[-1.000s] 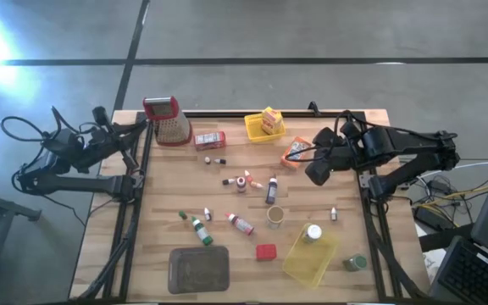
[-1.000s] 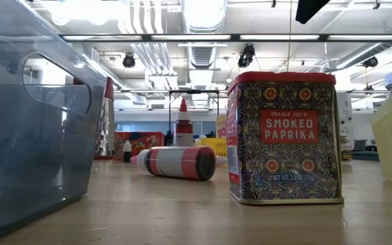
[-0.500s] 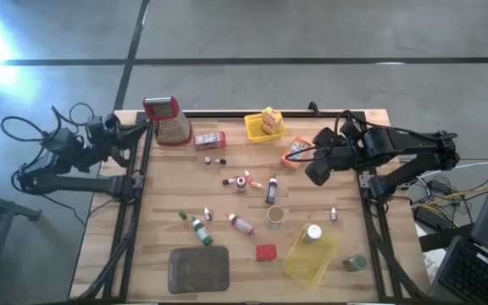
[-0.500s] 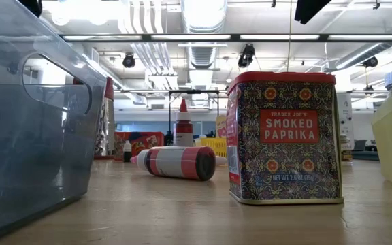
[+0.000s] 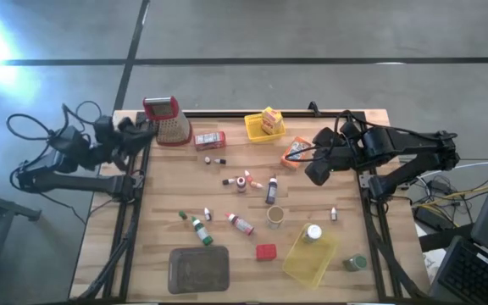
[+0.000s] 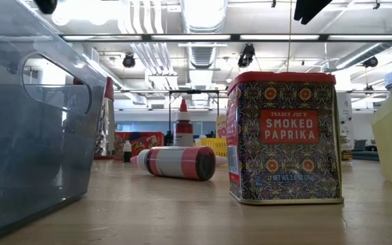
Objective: Pick & Place Kitchen Items
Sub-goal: Put the small green food coloring bottle into the black bin
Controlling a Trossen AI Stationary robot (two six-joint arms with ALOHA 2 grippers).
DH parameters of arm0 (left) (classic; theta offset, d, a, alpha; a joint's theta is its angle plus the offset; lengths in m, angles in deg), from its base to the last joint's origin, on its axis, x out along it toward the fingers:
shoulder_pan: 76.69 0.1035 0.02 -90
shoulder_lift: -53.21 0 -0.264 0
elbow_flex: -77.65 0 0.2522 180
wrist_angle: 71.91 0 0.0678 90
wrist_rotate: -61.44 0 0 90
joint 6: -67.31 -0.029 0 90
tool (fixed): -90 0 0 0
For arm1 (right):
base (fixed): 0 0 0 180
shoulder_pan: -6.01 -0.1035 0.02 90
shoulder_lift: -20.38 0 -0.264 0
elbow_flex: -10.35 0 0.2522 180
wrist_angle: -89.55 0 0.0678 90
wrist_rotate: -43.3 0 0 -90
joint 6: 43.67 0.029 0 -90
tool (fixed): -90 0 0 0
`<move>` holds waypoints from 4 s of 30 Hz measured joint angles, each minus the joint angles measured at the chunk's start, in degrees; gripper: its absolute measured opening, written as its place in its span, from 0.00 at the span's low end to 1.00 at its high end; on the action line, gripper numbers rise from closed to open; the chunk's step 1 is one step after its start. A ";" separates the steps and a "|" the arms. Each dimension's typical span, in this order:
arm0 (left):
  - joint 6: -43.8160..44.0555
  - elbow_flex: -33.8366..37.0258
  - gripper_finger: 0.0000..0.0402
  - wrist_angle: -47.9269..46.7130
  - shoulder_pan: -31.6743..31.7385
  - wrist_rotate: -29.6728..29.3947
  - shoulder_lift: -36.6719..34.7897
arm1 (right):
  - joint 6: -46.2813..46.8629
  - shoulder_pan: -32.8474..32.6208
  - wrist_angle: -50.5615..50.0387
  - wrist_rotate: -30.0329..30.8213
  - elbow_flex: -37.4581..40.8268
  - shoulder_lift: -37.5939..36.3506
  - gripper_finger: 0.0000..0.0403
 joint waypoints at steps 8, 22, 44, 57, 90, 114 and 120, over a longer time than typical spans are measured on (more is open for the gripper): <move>-0.34 -0.04 0.06 1.70 -0.06 15.31 5.15 | 0.01 0.00 0.00 0.00 0.00 0.00 0.53; -6.31 -2.75 0.06 1.97 -6.25 22.62 22.71 | 0.01 -0.02 0.00 0.00 0.02 -0.01 0.60; 0.73 -27.90 0.06 -36.61 -23.19 3.80 37.72 | 0.01 -0.02 0.02 0.00 0.02 -0.02 0.78; 9.20 -24.22 0.08 -38.11 -23.33 12.60 41.52 | 0.01 -0.02 0.04 0.00 0.02 -0.02 0.89; 18.20 -13.65 0.35 -49.57 -23.50 18.08 41.85 | 0.00 -0.02 0.13 0.00 0.02 -0.02 0.70; 27.27 -0.99 0.44 -47.47 -22.51 15.08 41.83 | 0.02 -0.02 1.14 0.00 0.02 -0.02 0.56; 21.36 -0.28 0.56 -46.25 -22.51 14.22 41.83 | 0.00 -0.02 1.26 0.00 0.02 -0.02 0.55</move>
